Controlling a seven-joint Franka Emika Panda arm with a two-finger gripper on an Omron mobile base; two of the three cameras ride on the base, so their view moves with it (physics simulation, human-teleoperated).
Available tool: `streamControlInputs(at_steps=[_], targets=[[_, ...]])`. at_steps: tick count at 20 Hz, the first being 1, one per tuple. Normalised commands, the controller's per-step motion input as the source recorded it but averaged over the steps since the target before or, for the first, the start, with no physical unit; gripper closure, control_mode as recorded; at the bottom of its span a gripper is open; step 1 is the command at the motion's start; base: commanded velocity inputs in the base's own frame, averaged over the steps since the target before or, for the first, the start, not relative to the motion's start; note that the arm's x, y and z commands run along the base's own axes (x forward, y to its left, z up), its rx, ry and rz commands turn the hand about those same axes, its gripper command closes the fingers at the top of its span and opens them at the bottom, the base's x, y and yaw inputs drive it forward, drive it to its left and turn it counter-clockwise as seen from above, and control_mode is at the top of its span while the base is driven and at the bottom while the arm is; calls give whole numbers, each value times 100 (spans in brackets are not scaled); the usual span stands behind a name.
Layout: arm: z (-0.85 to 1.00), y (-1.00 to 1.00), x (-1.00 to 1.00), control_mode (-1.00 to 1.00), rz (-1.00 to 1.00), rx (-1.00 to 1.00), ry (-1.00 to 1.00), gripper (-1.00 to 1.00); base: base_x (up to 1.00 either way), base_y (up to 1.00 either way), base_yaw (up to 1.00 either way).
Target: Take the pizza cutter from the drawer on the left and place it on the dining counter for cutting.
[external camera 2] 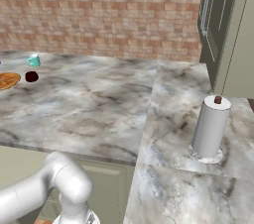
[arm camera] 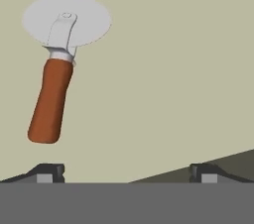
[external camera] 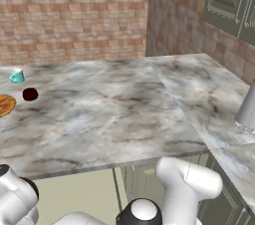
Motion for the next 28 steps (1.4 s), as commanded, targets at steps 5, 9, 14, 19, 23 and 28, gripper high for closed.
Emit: streamControlInputs(at_steps=[5, 9, 14, 19, 23, 28], targets=[[-6, 8, 14, -100, 0, 0, 0, -100, 0, 0, 0], [-17, 13, 17, -100, 0, 0, 0, -100, 0, 0, 0], [-20, 20, 4, -100, 0, 0, 1, -100, 0, 0, 0], [-14, 15, 1, -100, 0, 0, 1, -100, 0, 0, 0], [-10, 22, 0, -100, 0, 0, 4, -100, 0, 0, 0], [-2, 18, 0, -100, 0, 0, 4, -100, 0, 0, 0]])
